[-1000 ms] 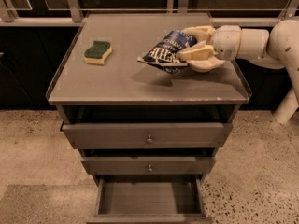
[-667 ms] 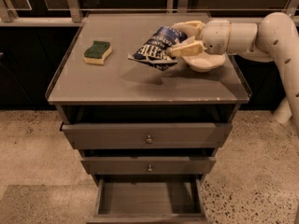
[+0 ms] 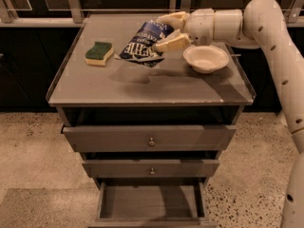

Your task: Pick blue chip bag from bottom drawer and place on counter

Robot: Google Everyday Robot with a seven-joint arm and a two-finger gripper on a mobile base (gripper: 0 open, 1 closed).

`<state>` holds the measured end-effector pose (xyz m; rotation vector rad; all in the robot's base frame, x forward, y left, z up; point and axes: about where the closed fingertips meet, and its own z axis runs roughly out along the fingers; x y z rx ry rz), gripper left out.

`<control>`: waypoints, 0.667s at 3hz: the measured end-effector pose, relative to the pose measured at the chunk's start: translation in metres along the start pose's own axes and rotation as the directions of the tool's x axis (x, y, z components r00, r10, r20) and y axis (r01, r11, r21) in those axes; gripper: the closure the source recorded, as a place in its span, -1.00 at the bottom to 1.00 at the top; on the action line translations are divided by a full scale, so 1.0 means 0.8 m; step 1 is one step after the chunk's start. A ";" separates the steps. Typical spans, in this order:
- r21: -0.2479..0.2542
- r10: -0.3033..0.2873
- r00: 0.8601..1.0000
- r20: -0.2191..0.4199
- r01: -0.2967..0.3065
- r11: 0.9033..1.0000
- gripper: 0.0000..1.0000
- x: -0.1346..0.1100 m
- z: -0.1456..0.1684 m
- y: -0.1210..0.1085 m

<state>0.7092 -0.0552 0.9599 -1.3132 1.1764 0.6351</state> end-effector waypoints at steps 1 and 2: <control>-0.011 0.008 0.999 -0.051 -0.009 1.000 1.00 0.026 0.021 0.000; -0.034 0.006 0.992 -0.122 -0.010 0.999 1.00 0.056 0.038 0.005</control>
Offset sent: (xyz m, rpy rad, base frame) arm 0.0303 0.0185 -0.0775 -0.2135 0.0647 -0.0395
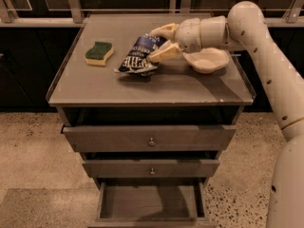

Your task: Pick blue chip bag from bottom drawer and place on counter

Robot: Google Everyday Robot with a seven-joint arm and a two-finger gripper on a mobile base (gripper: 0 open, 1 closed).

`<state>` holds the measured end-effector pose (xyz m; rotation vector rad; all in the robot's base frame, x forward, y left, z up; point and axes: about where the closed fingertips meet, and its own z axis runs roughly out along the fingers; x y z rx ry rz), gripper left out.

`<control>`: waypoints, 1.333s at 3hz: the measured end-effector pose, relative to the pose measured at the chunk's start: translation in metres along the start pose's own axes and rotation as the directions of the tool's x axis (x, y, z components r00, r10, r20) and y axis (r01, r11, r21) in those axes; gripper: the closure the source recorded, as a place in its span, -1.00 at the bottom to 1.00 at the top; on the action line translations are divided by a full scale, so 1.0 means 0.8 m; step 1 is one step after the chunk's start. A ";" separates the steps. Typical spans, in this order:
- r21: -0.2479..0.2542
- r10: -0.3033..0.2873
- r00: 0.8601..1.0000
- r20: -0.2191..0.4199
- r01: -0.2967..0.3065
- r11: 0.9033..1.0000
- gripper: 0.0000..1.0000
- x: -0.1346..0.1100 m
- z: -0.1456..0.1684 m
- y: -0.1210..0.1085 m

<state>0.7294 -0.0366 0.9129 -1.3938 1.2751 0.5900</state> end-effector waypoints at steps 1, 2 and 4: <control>-0.001 -0.001 1.000 -0.005 0.001 1.000 0.62 0.002 0.001 0.000; -0.001 -0.001 1.000 -0.005 0.001 1.000 0.18 0.002 0.001 0.000; -0.001 -0.001 1.000 -0.005 0.001 1.000 -0.76 0.002 0.001 0.000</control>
Offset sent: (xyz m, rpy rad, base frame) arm 0.0006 0.0000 -0.0017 -0.0054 0.0005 -0.0010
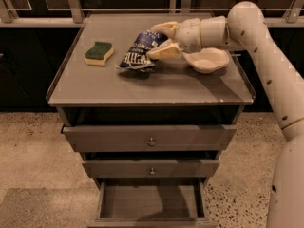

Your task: Pick blue chip bag from bottom drawer and place on counter

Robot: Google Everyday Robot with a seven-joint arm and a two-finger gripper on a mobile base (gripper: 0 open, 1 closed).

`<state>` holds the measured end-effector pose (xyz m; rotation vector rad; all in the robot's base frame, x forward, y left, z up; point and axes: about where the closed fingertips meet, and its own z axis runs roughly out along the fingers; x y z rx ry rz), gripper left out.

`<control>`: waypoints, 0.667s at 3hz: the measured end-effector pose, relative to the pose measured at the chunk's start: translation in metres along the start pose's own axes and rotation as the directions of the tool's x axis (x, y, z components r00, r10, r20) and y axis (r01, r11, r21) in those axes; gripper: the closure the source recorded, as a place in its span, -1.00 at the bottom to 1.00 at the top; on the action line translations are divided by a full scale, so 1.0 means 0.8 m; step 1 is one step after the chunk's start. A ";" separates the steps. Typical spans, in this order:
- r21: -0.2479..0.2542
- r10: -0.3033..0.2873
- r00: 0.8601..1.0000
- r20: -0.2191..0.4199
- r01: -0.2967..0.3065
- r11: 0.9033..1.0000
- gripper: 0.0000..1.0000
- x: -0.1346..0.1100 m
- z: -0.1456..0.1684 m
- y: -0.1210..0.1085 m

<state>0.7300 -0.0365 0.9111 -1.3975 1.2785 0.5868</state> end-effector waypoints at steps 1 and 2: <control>0.000 0.000 1.000 0.000 0.000 1.000 -1.00 0.000 0.000 0.000; 0.000 0.000 1.000 0.000 0.000 1.000 -1.00 0.000 0.000 0.000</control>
Offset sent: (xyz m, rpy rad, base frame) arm 0.0000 0.0000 0.0000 0.0000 0.0000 0.0000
